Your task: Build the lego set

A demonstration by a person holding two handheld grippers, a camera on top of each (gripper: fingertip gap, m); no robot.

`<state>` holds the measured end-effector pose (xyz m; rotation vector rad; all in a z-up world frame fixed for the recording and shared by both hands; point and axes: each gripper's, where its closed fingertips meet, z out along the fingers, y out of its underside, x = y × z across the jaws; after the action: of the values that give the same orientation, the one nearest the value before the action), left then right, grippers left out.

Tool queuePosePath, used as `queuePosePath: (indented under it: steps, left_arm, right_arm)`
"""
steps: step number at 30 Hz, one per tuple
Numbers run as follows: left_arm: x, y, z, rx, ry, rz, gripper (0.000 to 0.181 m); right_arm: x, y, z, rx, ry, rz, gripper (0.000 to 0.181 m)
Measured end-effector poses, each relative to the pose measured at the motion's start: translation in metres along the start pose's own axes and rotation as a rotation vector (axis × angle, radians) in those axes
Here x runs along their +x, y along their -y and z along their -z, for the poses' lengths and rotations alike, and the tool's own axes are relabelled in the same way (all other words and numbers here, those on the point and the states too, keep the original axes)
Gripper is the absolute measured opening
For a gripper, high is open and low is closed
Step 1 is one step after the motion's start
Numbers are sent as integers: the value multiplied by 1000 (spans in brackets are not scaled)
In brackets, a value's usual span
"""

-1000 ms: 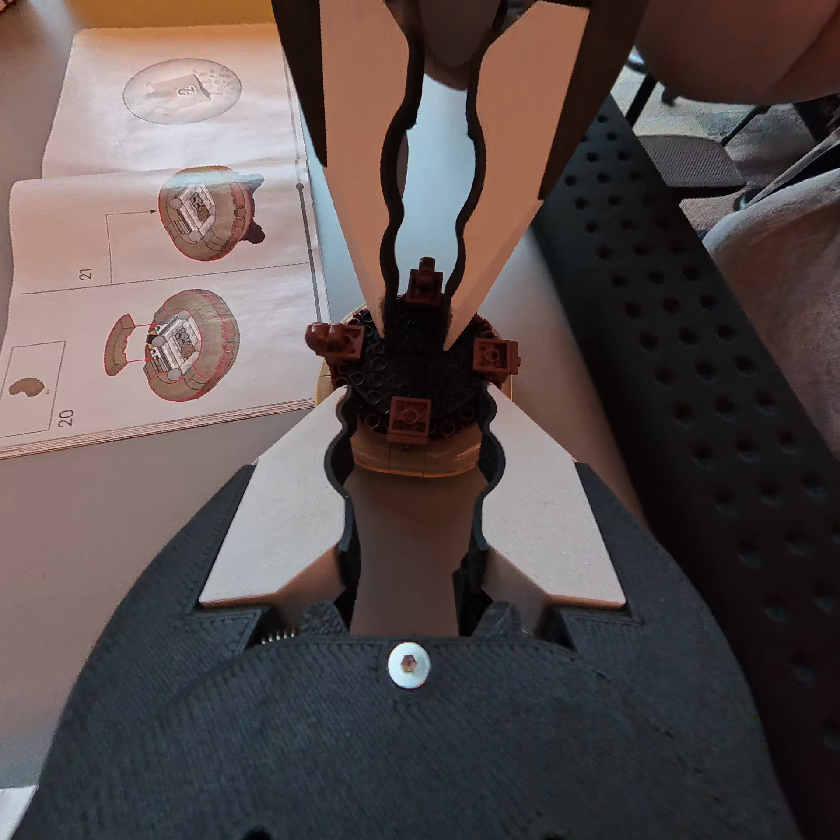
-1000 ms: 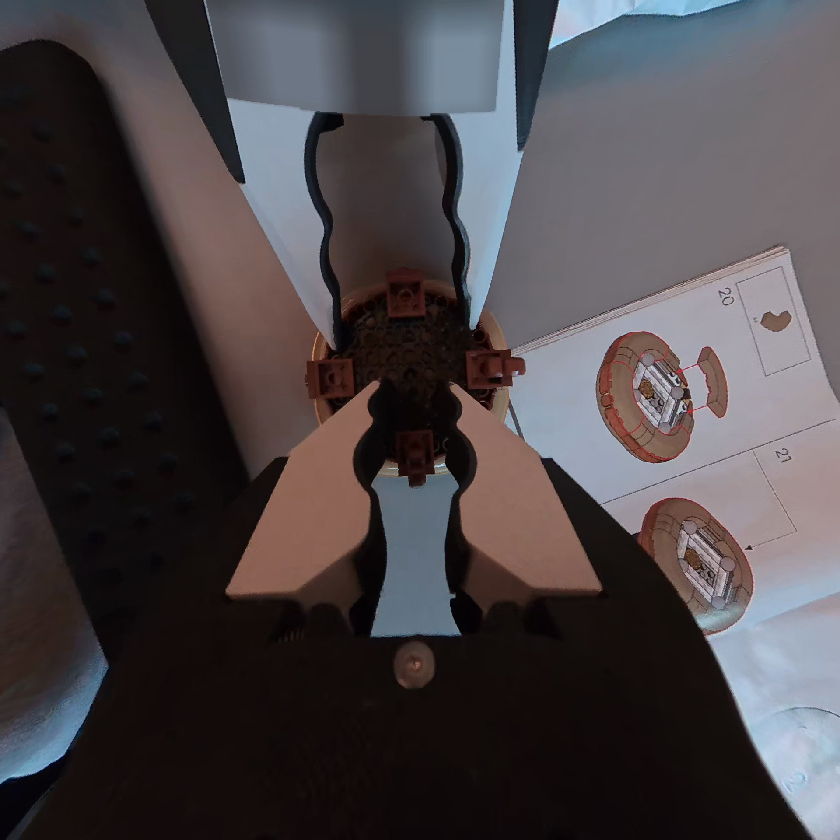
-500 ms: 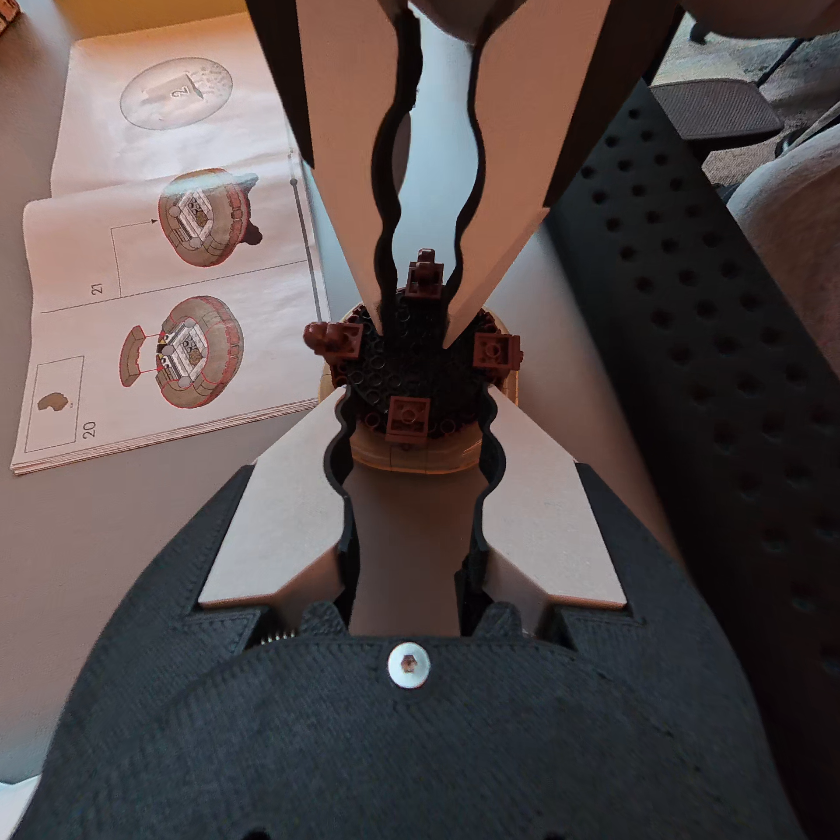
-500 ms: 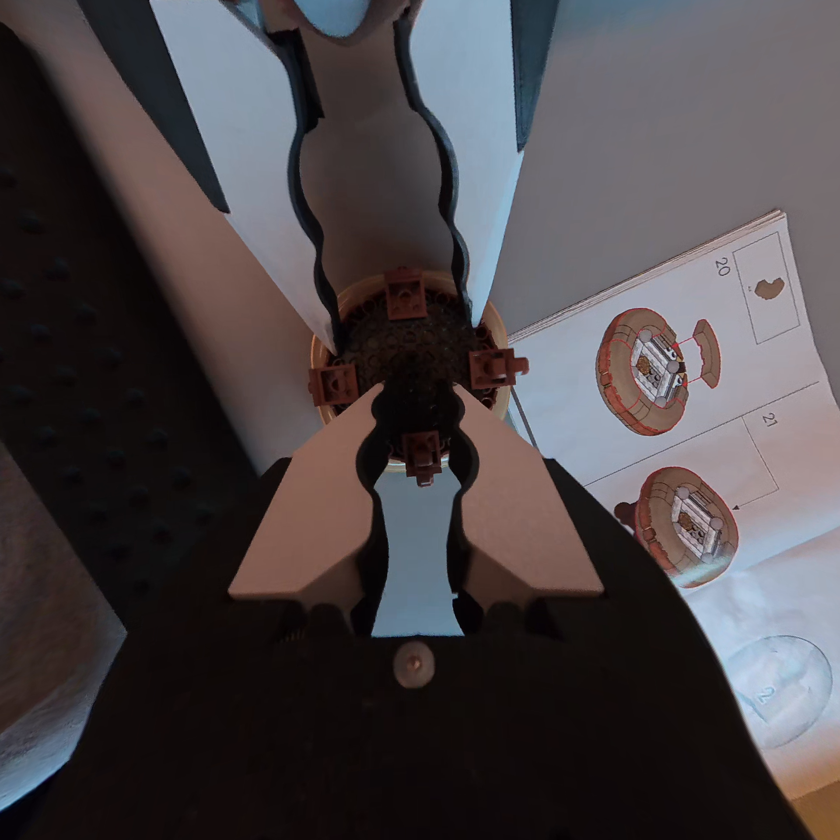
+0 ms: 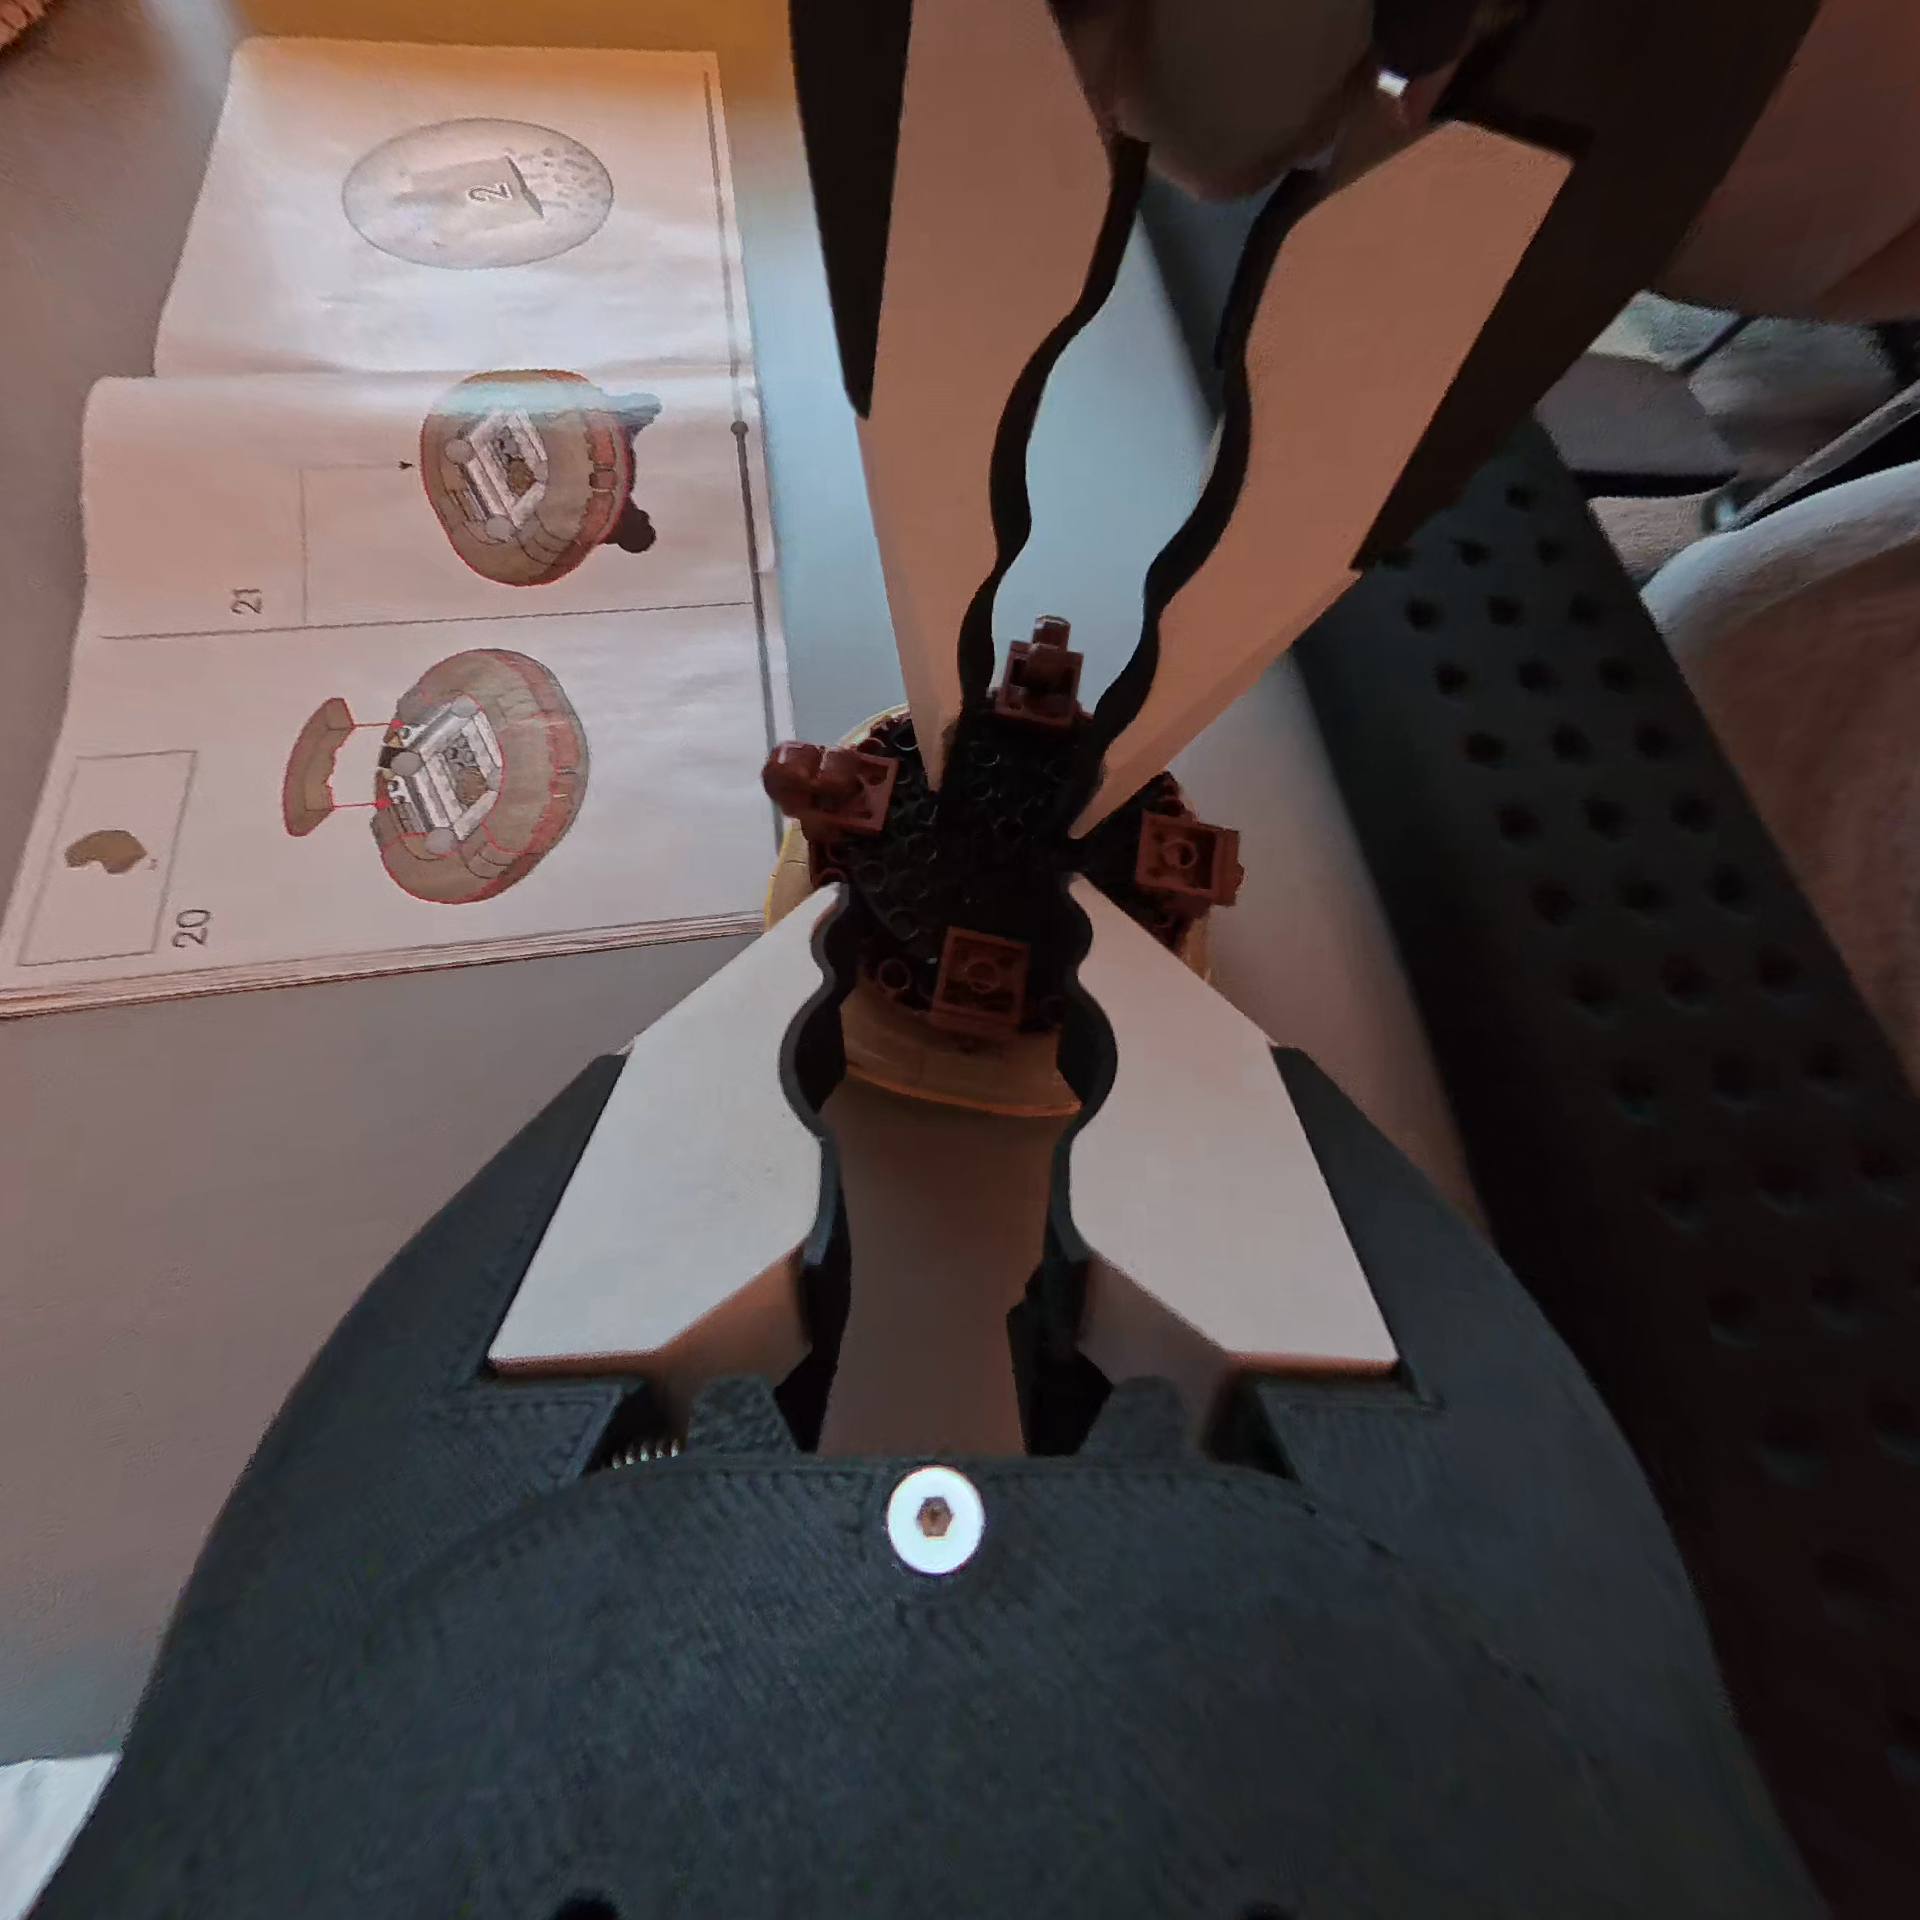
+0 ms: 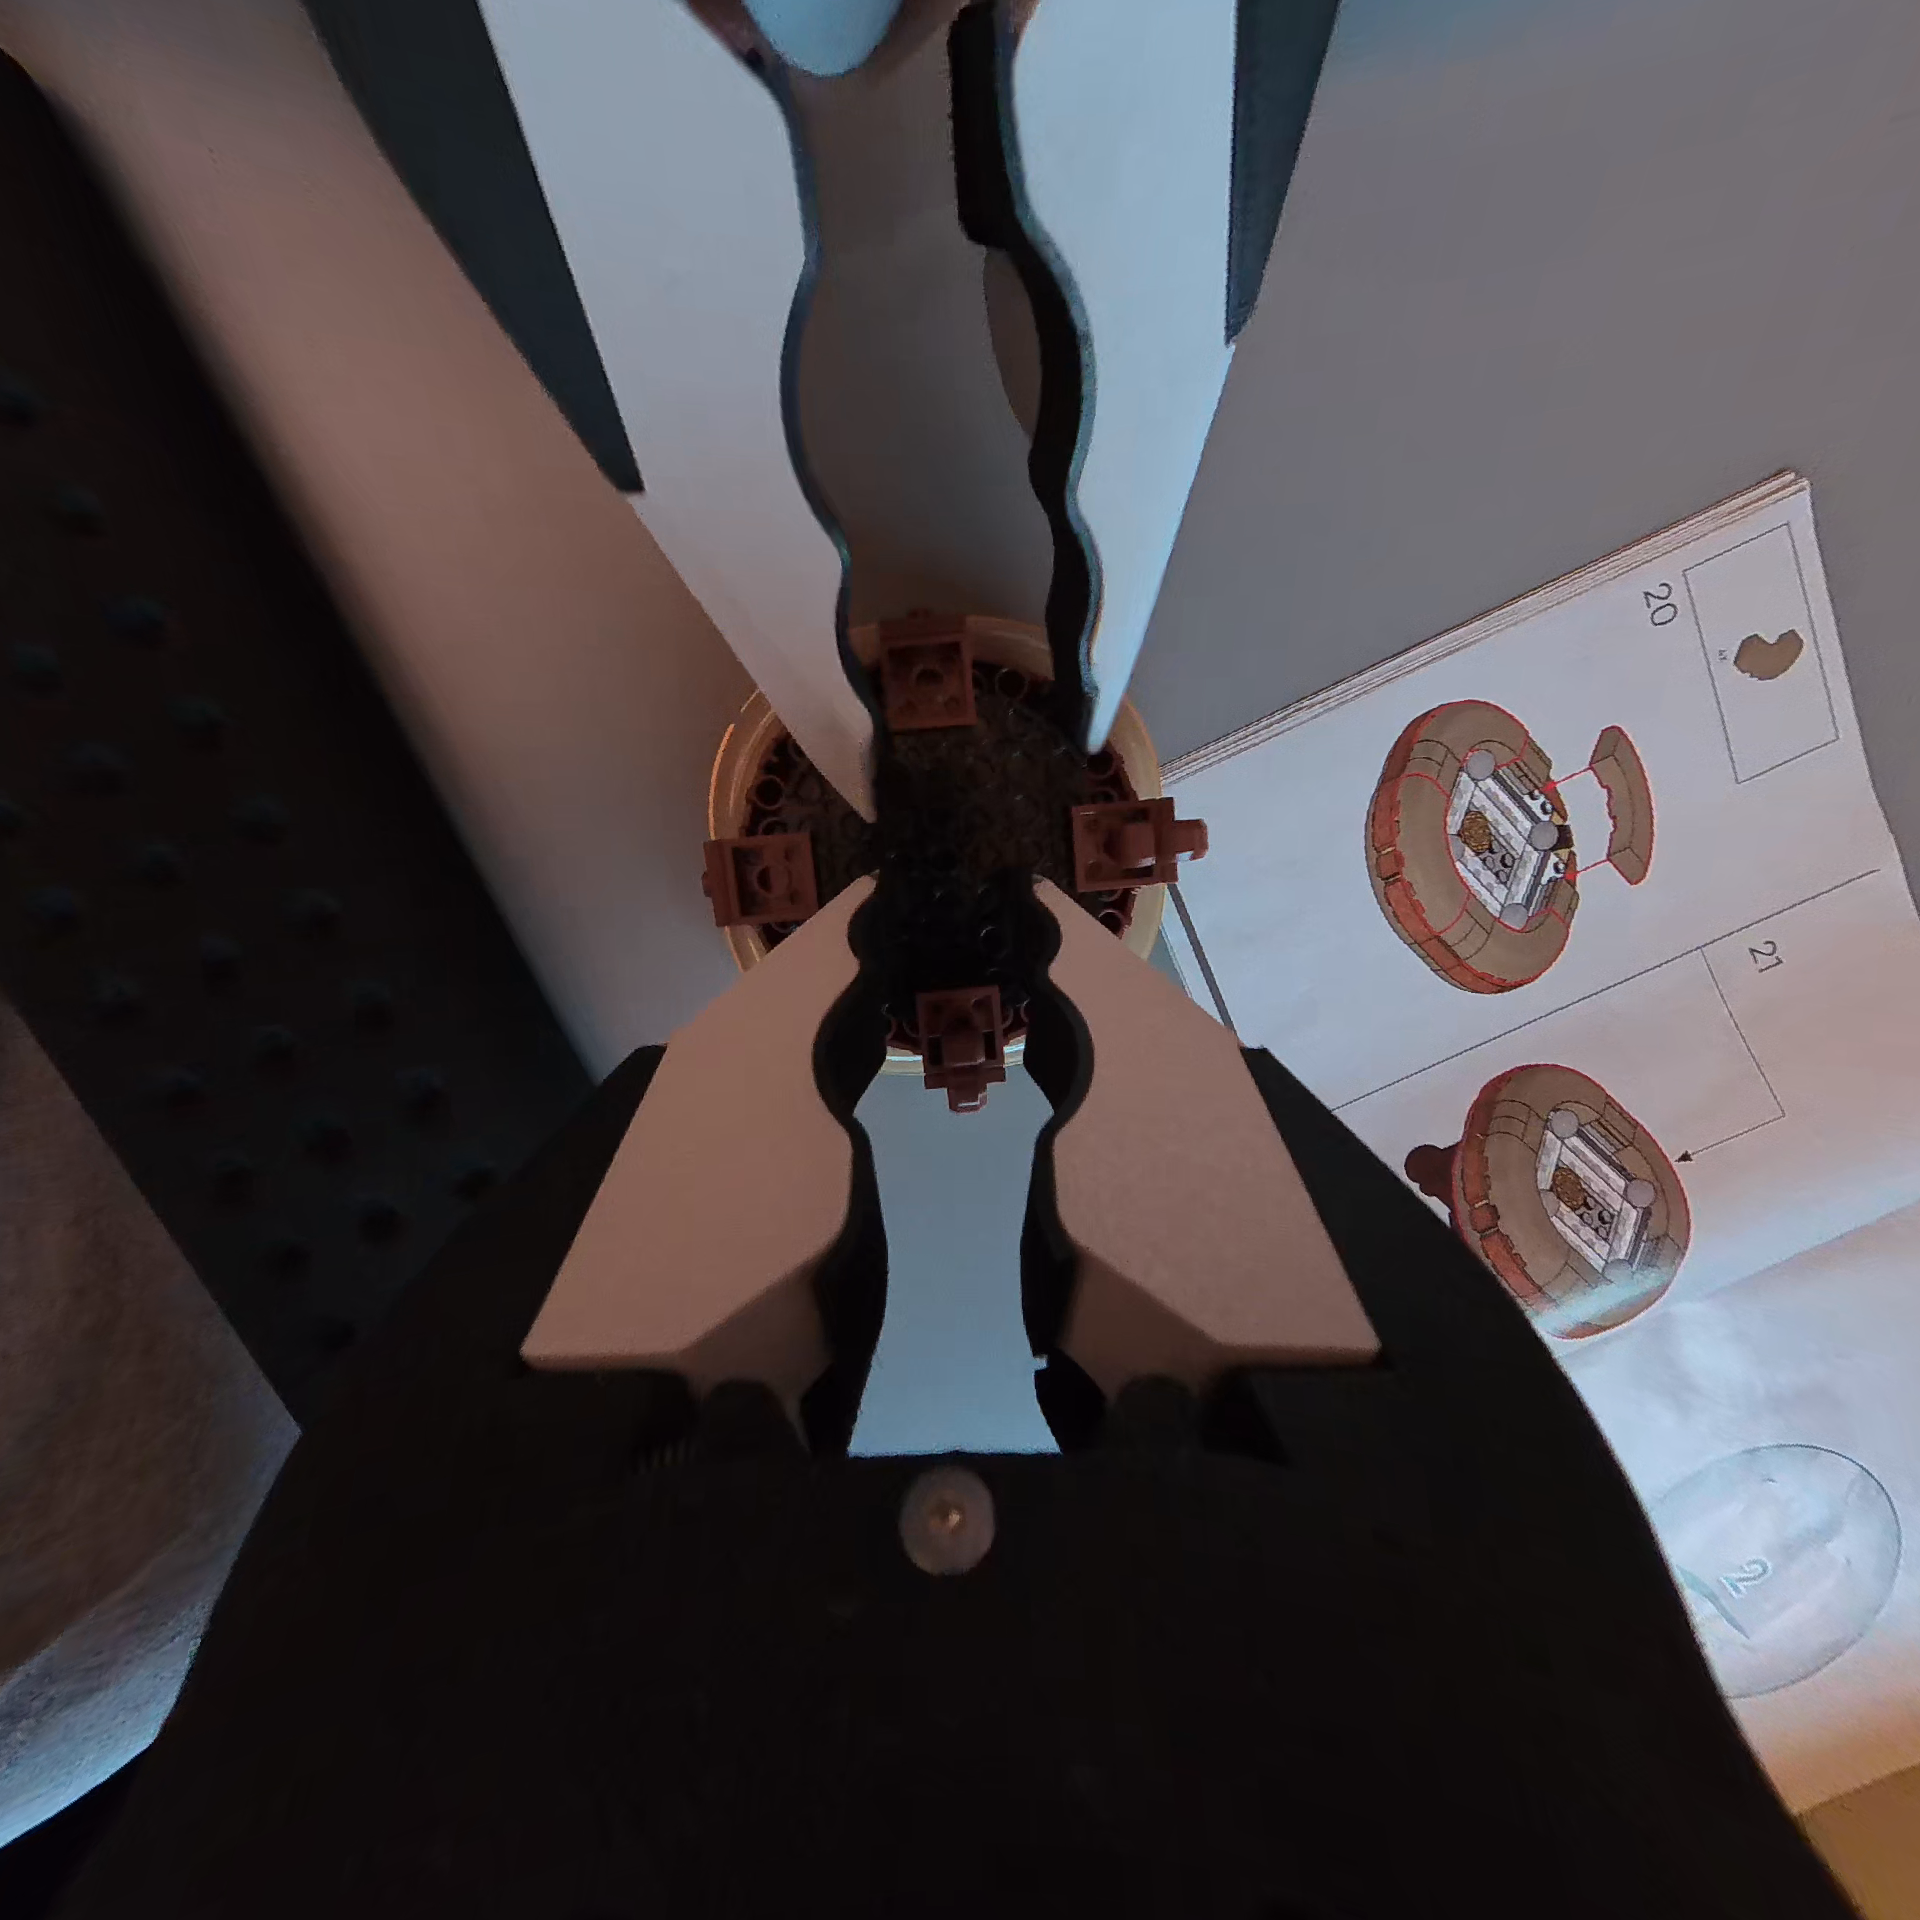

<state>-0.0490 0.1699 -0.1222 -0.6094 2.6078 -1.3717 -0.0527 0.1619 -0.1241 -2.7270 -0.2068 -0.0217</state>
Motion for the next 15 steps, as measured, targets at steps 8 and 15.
queuePosePath:
  steps: [8,15]
  left_arm:
    - [1,-1,0,-29,38,37,35]
    - [5,-2,0,-15,18,-23,35]
  right_arm:
    - [0,0,0,-11,0,-1,22]
    - [-5,0,1,15,-35,11,22]
